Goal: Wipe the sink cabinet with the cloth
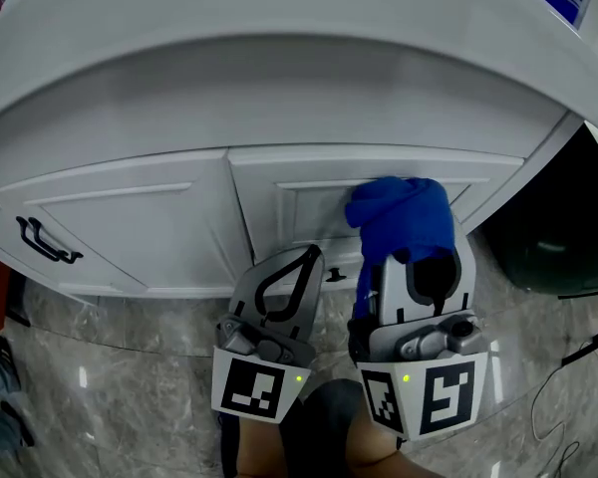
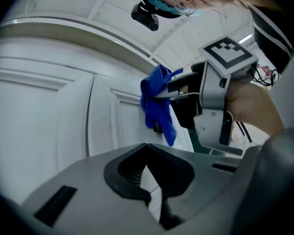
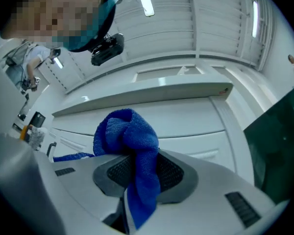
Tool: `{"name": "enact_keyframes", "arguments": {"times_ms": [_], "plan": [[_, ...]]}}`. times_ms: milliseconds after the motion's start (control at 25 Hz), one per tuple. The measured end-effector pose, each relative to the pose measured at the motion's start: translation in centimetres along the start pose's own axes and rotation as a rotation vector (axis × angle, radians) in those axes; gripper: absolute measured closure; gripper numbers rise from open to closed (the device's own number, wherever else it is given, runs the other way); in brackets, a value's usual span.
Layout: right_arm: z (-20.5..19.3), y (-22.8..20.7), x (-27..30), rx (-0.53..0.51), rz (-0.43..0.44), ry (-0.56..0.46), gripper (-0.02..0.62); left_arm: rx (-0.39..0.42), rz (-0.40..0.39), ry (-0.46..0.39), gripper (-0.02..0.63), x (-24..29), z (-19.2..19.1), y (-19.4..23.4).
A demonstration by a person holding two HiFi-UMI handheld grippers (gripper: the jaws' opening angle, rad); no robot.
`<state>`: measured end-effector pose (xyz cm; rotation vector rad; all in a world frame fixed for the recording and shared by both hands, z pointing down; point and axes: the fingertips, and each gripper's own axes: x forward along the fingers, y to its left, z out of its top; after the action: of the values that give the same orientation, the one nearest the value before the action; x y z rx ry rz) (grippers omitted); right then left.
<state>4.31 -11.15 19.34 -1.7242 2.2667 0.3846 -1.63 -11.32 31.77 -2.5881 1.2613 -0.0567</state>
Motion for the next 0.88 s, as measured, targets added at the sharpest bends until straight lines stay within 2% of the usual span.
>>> {"name": "enact_keyframes", "arguments": {"times_ms": [160, 360, 480, 640, 800, 880], "plan": [[-0.5, 4.3, 0.7, -0.006, 0.107, 0.037, 0.480, 0.001, 0.031, 0.003, 0.606, -0.9, 0.0, 1.1], [-1.9, 8.7, 1.4, 0.095, 0.243, 0.071, 0.480, -0.039, 0.077, -0.002, 0.606, -2.3, -0.3, 2.9], [-2.3, 10.1, 1.7, 0.072, 0.253, 0.079, 0.480, -0.044, 0.094, 0.007, 0.606, -2.9, -0.7, 3.6], [-2.4, 10.1, 1.7, 0.068, 0.260, 0.086, 0.480, -0.095, 0.113, -0.016, 0.606, -2.9, -0.6, 3.8], [-3.1, 10.6, 1.5, 0.071, 0.276, 0.147, 0.480, -0.100, 0.100, -0.018, 0.606, -2.3, -0.8, 3.4], [-3.3, 10.6, 1.5, 0.064, 0.273, 0.145, 0.480, -0.103, 0.096, -0.018, 0.606, -2.0, -0.9, 3.2]]}}
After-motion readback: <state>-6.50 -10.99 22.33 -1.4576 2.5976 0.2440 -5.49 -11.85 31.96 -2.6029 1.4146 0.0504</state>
